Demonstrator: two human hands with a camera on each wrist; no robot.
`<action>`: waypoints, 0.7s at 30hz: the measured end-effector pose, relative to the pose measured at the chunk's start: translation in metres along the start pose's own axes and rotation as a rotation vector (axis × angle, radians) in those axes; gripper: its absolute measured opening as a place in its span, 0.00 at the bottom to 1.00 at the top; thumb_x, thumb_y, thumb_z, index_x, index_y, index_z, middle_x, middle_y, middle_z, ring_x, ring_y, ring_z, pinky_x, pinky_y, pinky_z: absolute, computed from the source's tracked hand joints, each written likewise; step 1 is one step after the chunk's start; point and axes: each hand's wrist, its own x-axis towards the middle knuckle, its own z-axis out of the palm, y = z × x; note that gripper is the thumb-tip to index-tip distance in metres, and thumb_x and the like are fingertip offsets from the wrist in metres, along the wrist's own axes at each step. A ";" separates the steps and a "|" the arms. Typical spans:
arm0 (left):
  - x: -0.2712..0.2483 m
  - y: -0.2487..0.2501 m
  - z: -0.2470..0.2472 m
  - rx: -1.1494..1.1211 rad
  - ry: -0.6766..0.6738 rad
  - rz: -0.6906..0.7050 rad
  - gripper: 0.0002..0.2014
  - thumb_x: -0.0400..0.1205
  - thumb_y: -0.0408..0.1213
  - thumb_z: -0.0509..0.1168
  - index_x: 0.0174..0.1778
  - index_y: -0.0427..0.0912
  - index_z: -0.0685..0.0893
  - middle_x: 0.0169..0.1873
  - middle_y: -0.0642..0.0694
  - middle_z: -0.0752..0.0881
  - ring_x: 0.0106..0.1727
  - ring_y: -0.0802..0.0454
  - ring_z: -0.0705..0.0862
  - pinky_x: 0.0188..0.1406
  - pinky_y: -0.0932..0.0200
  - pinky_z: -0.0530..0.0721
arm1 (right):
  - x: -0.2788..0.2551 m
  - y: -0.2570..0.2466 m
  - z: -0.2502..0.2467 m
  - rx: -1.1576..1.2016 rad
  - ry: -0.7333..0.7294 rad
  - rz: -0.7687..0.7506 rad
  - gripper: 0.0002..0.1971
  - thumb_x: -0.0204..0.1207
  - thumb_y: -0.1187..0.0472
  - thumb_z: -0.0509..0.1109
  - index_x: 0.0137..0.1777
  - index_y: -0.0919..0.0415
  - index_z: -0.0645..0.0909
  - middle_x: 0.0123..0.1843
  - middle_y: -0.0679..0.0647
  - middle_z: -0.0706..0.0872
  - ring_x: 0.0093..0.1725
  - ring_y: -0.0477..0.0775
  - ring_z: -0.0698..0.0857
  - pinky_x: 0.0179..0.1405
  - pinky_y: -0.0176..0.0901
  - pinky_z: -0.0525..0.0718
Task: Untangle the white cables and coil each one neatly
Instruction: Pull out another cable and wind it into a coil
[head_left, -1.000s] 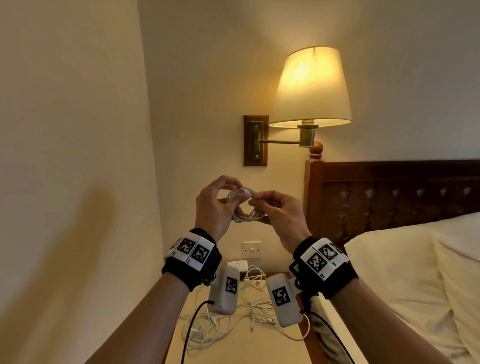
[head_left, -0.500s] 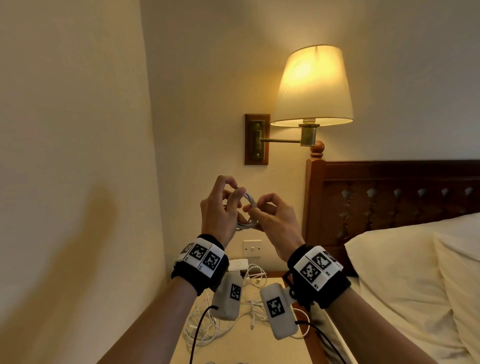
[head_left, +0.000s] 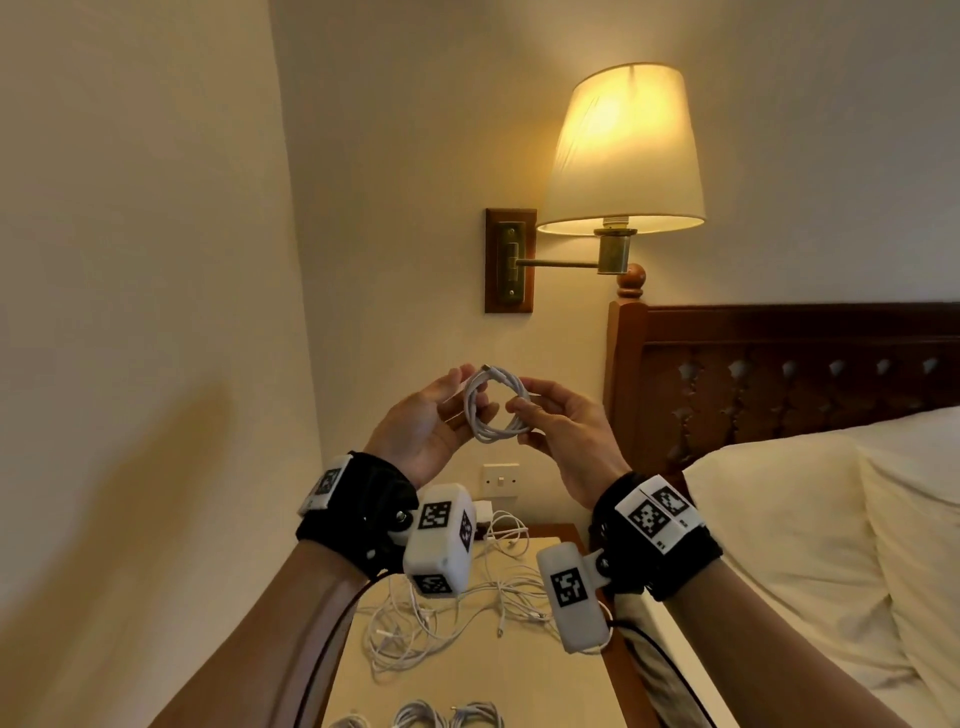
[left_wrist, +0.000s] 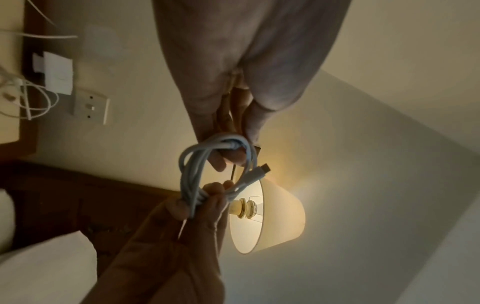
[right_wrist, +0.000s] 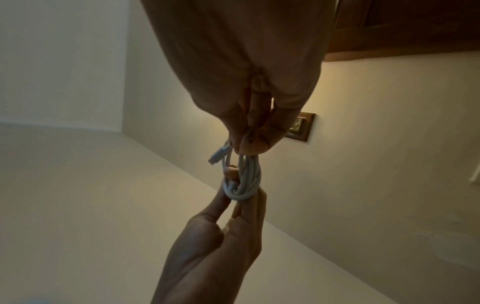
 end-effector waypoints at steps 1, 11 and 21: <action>0.001 0.000 0.000 -0.025 0.018 -0.004 0.13 0.86 0.34 0.61 0.65 0.34 0.81 0.42 0.39 0.85 0.42 0.47 0.85 0.47 0.52 0.89 | 0.000 0.001 0.000 0.002 -0.006 0.006 0.10 0.79 0.69 0.70 0.57 0.58 0.85 0.41 0.55 0.89 0.38 0.48 0.85 0.36 0.36 0.84; 0.009 0.001 -0.002 -0.094 0.100 -0.042 0.07 0.83 0.31 0.64 0.46 0.32 0.85 0.36 0.39 0.90 0.34 0.51 0.90 0.43 0.58 0.90 | 0.001 0.002 0.000 0.013 -0.020 0.008 0.10 0.80 0.71 0.68 0.56 0.61 0.86 0.38 0.53 0.87 0.36 0.47 0.84 0.37 0.36 0.85; 0.000 0.014 -0.002 0.135 -0.040 -0.195 0.10 0.83 0.34 0.63 0.53 0.35 0.87 0.39 0.42 0.86 0.41 0.50 0.86 0.57 0.54 0.83 | 0.001 -0.009 -0.004 0.021 -0.009 0.024 0.10 0.80 0.70 0.68 0.58 0.63 0.86 0.41 0.55 0.87 0.39 0.49 0.84 0.39 0.38 0.84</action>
